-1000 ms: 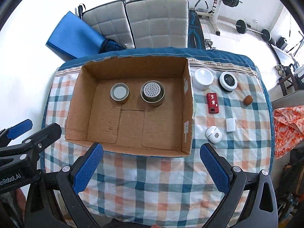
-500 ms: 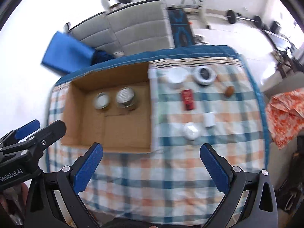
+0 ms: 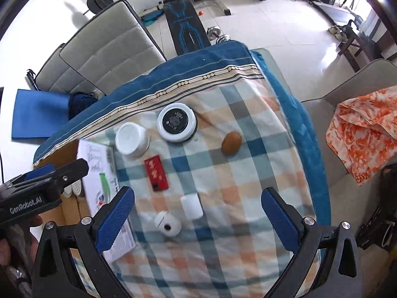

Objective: Organize rigid objects
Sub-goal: 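Grasp the black-and-white compact with the right tool while the left tool reaches the white cup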

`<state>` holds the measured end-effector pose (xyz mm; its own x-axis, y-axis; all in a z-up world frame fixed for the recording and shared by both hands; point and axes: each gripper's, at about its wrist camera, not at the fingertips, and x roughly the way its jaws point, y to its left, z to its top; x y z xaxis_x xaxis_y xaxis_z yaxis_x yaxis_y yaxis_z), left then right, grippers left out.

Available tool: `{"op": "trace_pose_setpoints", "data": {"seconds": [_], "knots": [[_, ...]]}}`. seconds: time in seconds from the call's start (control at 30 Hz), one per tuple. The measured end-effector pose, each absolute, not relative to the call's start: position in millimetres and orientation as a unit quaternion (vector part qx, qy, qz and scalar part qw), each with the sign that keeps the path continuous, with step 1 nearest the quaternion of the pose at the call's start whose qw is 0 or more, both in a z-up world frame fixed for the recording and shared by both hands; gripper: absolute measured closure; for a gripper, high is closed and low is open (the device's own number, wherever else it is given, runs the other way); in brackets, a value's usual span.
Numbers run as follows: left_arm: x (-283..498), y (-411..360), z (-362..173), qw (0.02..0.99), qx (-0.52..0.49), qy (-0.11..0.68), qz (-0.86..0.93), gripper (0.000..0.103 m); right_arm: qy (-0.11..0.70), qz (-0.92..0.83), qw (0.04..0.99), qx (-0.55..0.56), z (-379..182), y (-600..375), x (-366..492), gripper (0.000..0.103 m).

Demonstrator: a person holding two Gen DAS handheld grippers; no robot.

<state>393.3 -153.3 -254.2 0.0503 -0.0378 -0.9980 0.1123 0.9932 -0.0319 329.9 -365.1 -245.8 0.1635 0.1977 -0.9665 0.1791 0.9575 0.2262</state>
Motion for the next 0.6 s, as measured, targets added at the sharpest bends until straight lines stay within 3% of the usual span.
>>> {"op": "trace_pose_setpoints", "data": {"seconds": [0.23, 0.6], "knots": [[452.6, -168.5, -318.1, 0.677, 0.052, 0.733, -0.05, 0.0, 0.679, 0.028, 0.722, 0.126, -308.6, -343.5, 395.6, 0.01], [487.6, -167.3, -394.1, 0.614, 0.054, 0.785, -0.053, 0.0, 0.714, 0.046, 0.689, 0.112, -377.0, -308.8, 444.4, 0.011]]}}
